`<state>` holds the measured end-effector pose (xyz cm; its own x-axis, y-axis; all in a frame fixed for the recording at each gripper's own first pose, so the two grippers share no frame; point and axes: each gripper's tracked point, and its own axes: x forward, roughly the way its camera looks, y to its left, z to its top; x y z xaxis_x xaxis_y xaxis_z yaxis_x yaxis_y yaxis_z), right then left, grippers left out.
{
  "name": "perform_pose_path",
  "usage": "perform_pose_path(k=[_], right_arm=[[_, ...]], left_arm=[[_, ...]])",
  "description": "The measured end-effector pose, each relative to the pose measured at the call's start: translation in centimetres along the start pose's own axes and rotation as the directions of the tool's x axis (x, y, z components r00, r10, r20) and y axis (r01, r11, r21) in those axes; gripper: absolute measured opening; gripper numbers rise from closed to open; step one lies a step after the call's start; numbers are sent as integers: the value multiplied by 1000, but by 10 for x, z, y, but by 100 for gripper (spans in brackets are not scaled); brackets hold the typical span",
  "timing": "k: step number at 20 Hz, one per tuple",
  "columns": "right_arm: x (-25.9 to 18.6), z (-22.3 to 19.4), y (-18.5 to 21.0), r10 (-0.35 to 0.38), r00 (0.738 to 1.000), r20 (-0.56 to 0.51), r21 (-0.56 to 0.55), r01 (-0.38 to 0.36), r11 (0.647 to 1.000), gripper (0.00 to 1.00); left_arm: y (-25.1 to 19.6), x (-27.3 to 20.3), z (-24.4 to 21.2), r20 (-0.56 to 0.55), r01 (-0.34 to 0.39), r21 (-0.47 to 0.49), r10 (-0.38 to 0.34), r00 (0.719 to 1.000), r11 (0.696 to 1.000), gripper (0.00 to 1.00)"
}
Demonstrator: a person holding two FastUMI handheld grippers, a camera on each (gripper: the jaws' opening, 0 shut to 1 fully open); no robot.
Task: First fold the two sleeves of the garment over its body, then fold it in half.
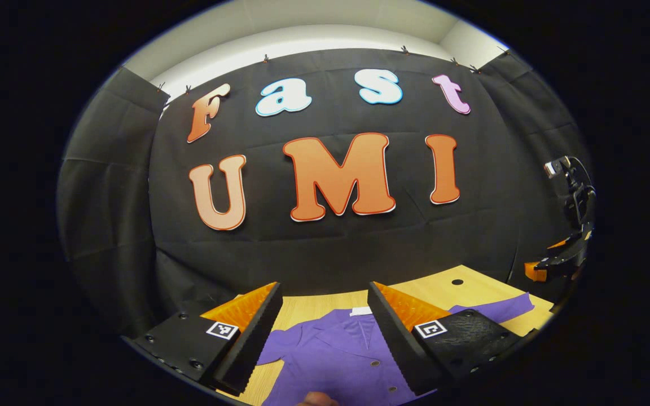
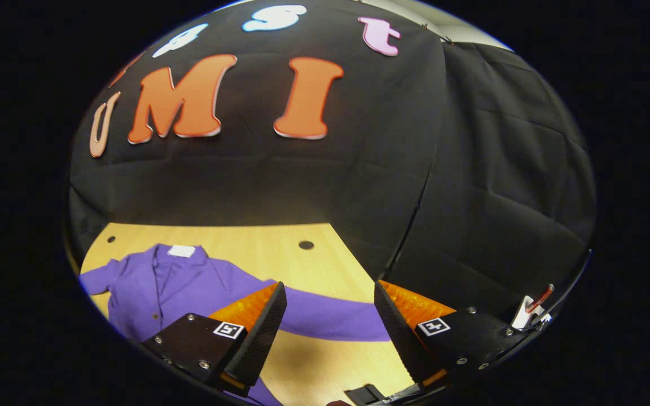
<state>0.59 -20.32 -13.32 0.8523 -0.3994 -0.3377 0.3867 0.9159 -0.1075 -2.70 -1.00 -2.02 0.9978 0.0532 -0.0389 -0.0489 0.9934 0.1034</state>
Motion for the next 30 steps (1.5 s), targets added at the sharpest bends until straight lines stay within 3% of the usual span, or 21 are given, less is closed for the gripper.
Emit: perform_pose_path(k=[5, 8, 13, 16, 21, 26, 30], right_arm=[[37, -33, -46, -48, 994, -100, 4, 49, 999, 96], [62, -49, -60, -33, 982, -185, 26, 39, 999, 96], [96, -87, -91, -23, 932, -363, 17, 32, 999, 96], [115, -119, -91, 45, 862, -504, 49, -24, 999, 96], [147, -152, -105, 68, 763, -643, 44, -51, 998, 98], [175, -180, -100, 126, 651, -748, 165, -1, 986, 97], [185, -194, -93, 171, 594, -786, 239, 36, 970, 96]], left_arm=[[-5, -2, -5, -25, -27, 4, 27, 999, 1000, 97], [-12, -4, -8, -38, -39, 11, 40, 998, 999, 97], [-21, -7, -17, -69, -72, 21, 74, 995, 997, 97], [-24, -10, -25, -96, -94, 29, 96, 991, 995, 97], [-28, -15, -33, -135, -116, 61, 123, 983, 991, 97], [-31, -12, -44, -185, -126, 60, 135, 973, 990, 98], [-33, -10, -48, -201, -133, 76, 146, 969, 988, 96]])
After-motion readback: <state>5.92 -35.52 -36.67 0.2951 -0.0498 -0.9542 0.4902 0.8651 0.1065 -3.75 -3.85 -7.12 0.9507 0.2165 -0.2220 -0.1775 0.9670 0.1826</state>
